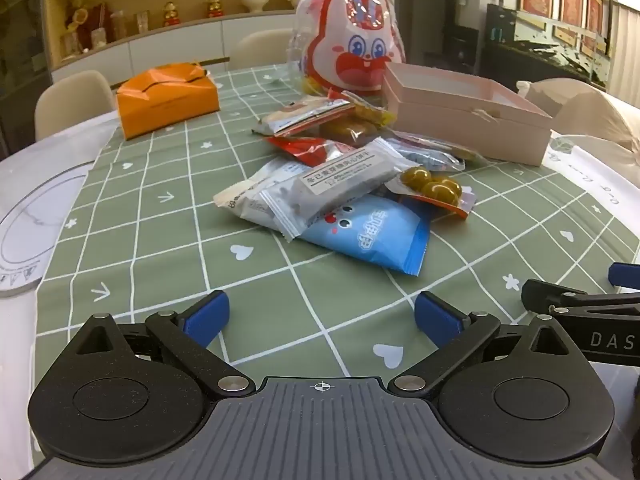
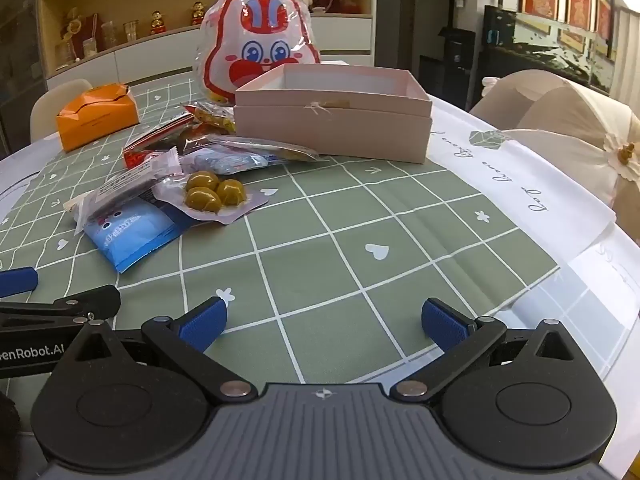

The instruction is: Organize snacks

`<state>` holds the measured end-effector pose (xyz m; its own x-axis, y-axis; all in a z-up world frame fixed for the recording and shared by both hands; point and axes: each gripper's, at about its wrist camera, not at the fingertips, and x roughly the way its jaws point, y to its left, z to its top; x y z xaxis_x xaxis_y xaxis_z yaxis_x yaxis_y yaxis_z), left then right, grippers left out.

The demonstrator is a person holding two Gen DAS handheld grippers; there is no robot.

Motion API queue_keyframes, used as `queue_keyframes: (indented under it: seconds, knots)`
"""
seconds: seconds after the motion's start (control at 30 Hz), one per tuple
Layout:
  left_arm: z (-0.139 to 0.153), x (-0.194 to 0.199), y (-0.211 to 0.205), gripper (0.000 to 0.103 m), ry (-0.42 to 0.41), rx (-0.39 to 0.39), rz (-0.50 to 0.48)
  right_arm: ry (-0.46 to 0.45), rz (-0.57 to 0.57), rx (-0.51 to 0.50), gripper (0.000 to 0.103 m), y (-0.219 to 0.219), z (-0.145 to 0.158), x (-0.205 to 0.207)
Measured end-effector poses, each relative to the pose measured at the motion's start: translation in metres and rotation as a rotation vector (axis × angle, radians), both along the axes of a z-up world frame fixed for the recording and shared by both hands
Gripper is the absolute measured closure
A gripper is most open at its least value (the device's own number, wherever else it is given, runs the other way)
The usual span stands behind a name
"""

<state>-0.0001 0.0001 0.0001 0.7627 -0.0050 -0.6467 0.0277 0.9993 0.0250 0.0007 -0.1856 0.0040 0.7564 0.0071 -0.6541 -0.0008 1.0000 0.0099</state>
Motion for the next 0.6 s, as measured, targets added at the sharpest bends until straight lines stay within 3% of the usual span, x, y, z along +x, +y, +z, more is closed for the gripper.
queue_keyframes:
  seconds: [0.6]
  knots:
    - [0.0002, 0.0002, 0.0000, 0.001, -0.001, -0.004, 0.002, -0.004, -0.012, 0.000, 0.000, -0.0006, -0.0003, 0.0002]
